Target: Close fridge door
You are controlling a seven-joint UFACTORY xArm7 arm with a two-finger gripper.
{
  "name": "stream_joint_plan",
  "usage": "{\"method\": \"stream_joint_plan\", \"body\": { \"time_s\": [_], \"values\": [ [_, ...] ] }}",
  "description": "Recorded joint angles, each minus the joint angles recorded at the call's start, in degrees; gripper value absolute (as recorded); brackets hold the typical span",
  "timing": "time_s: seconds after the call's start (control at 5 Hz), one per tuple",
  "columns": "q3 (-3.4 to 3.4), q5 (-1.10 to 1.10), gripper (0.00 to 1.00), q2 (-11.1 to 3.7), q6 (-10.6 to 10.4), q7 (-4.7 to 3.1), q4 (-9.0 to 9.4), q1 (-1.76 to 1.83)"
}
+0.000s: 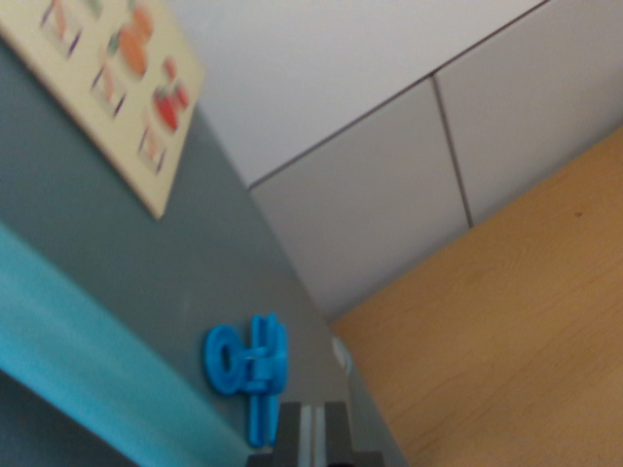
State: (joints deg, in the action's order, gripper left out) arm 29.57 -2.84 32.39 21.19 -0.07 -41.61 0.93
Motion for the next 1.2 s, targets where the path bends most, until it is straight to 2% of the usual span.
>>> {"method": "stream_joint_plan", "body": {
  "time_s": [0.2,0.4,0.6,0.8,1.0,1.2],
  "values": [
    [0.0,0.0,1.0,0.0,0.0,0.0,0.0,0.0],
    [-1.74,0.0,1.0,-2.69,0.0,0.0,-1.43,0.02],
    [-1.74,0.0,1.0,-2.69,0.0,0.0,-1.43,0.02],
    [-4.6,0.0,1.0,-5.13,0.0,0.0,-3.3,0.02],
    [-4.6,0.0,1.0,-5.13,0.0,0.0,-3.3,0.02],
    [-8.16,0.0,1.0,-7.76,0.0,0.0,-5.16,0.03]
  ]
}}
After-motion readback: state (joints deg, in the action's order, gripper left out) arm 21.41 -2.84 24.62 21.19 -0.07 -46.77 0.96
